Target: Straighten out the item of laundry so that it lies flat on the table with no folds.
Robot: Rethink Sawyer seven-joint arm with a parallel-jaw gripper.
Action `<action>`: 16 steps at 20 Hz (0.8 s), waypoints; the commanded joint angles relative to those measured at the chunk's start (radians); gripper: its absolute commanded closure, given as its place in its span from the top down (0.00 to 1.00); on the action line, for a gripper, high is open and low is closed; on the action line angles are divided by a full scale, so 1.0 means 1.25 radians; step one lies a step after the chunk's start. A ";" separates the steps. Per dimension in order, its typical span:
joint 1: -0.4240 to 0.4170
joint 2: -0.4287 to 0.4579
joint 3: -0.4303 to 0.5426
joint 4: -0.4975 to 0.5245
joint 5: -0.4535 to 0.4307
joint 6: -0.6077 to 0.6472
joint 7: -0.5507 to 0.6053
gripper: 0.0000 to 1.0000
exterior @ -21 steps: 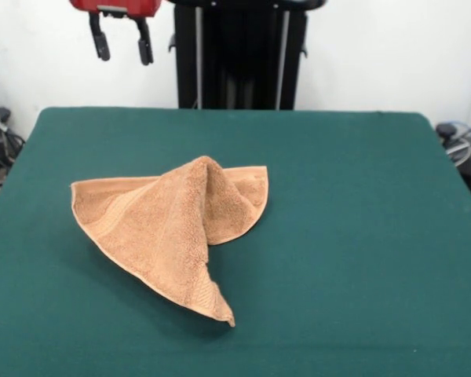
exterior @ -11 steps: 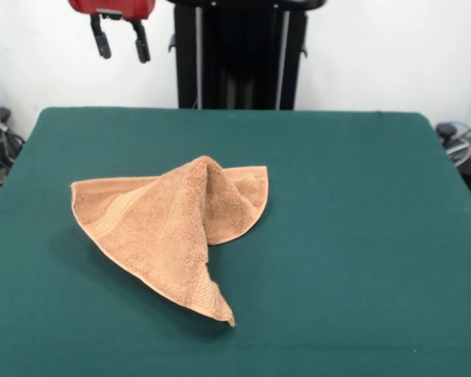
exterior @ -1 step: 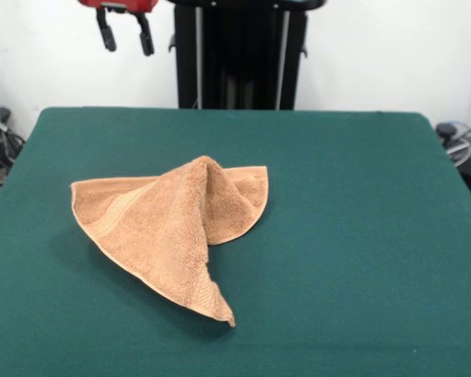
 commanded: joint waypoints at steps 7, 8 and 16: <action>0.070 -0.011 0.004 -0.005 -0.084 0.117 0.036 1.00; 0.079 -0.023 -0.001 -0.006 -0.086 0.144 0.038 1.00; 0.115 -0.048 -0.011 -0.087 -0.121 0.332 0.036 1.00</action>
